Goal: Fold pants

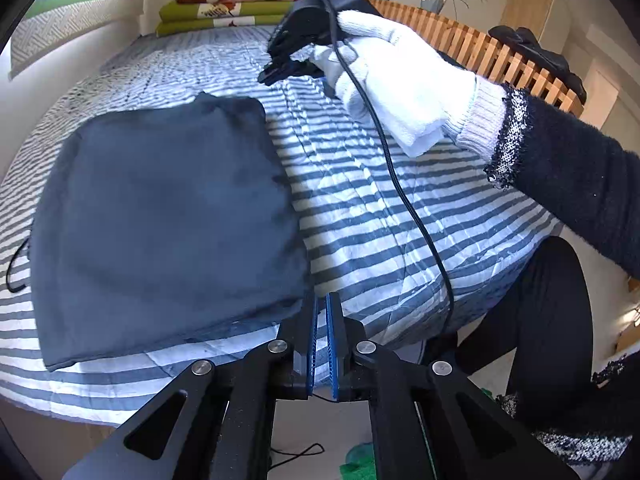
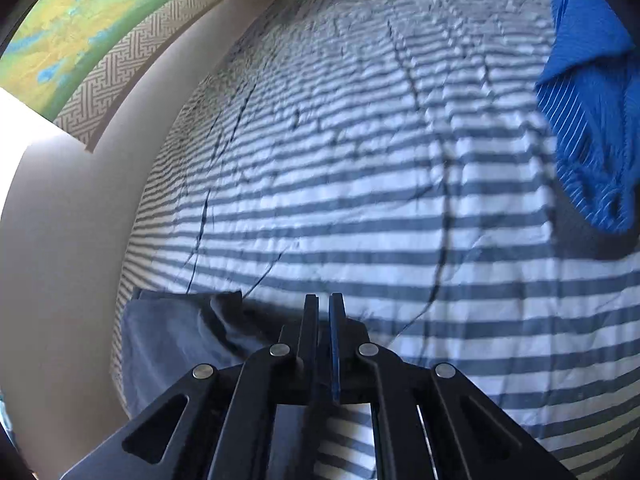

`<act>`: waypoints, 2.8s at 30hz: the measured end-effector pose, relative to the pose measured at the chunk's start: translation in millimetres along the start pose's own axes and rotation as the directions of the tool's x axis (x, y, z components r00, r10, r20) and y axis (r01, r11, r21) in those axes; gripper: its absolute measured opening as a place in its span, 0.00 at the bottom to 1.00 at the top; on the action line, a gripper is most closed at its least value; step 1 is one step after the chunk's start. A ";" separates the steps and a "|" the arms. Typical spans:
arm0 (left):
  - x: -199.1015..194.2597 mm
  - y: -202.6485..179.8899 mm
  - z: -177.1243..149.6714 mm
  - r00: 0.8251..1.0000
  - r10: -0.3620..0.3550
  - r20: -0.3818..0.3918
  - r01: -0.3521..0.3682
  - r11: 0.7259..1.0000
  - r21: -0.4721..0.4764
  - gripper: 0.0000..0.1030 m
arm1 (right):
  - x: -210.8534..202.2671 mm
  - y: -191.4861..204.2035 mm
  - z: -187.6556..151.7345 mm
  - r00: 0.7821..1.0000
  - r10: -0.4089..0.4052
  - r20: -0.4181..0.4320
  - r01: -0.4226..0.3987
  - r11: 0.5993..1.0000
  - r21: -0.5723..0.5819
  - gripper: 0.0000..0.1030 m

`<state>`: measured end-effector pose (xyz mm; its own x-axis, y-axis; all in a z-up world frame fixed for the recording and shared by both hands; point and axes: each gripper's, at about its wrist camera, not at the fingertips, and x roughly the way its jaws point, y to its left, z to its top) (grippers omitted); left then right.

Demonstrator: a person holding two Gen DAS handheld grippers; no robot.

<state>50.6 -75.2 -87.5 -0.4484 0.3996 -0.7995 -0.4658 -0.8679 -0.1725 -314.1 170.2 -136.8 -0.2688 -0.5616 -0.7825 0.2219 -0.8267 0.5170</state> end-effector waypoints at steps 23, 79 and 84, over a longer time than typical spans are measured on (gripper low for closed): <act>-42.6 190.5 82.0 0.956 0.242 0.165 -0.195 0.946 -0.257 0.24 | -28.2 54.1 -123.0 0.994 0.048 -0.099 -0.074 0.959 -0.273 0.22; -40.3 251.6 28.3 0.943 0.229 0.239 -0.085 0.865 -0.494 0.40 | 59.2 225.2 -16.3 0.992 -0.068 -0.102 0.006 0.855 -0.518 0.14; -44.6 254.8 38.9 0.951 0.174 0.258 -0.030 0.876 -0.481 0.71 | 14.6 174.1 -83.5 0.989 -0.075 -0.129 -0.001 0.863 -0.506 0.25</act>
<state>-77.8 -302.7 -73.4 -0.7037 0.3050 -0.6417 -0.0278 -0.9143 -0.4040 -201.1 21.0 -87.2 -0.1618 -0.4890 -0.8571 0.6655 -0.6954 0.2711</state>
